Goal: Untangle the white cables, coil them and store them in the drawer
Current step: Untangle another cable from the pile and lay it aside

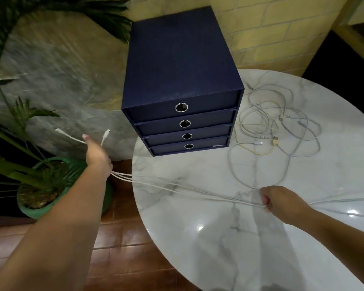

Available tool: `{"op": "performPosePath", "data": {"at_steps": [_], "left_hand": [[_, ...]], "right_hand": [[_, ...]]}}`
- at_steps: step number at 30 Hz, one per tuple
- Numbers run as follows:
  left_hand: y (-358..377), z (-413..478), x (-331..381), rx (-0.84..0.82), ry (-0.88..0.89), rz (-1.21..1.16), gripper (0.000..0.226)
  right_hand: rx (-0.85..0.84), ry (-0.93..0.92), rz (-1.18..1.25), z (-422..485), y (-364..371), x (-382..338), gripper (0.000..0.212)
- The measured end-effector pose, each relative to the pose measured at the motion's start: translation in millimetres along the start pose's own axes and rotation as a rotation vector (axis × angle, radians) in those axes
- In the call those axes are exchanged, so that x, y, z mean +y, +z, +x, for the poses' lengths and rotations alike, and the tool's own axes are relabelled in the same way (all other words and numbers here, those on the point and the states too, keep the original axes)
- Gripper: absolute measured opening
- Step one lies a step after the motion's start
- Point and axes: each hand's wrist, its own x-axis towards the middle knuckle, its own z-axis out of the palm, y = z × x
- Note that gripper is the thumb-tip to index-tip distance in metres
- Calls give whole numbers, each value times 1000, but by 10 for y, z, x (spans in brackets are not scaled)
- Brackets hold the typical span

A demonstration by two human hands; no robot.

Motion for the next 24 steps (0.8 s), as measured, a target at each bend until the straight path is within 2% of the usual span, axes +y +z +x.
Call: {"op": "performPosePath", "data": {"at_steps": [2, 5, 8, 14, 19, 24], "left_hand": [[11, -56, 69, -57, -7, -16, 88], [36, -133, 124, 26, 70, 20, 81], [10, -151, 160, 28, 127, 71, 79], [0, -248, 245, -29, 246, -64, 53], [-21, -275, 442, -36, 277, -165, 42], [-48, -442, 631, -73, 281, -169, 46]], "right_hand": [[5, 4, -7, 11, -2, 16, 25], [5, 11, -4, 24, 11, 27, 23], [7, 5, -6, 38, 24, 17, 24], [5, -8, -5, 72, 49, 48, 25], [4, -11, 13, 82, 60, 49, 26], [-10, -1, -4, 78, 81, 76, 22]]}}
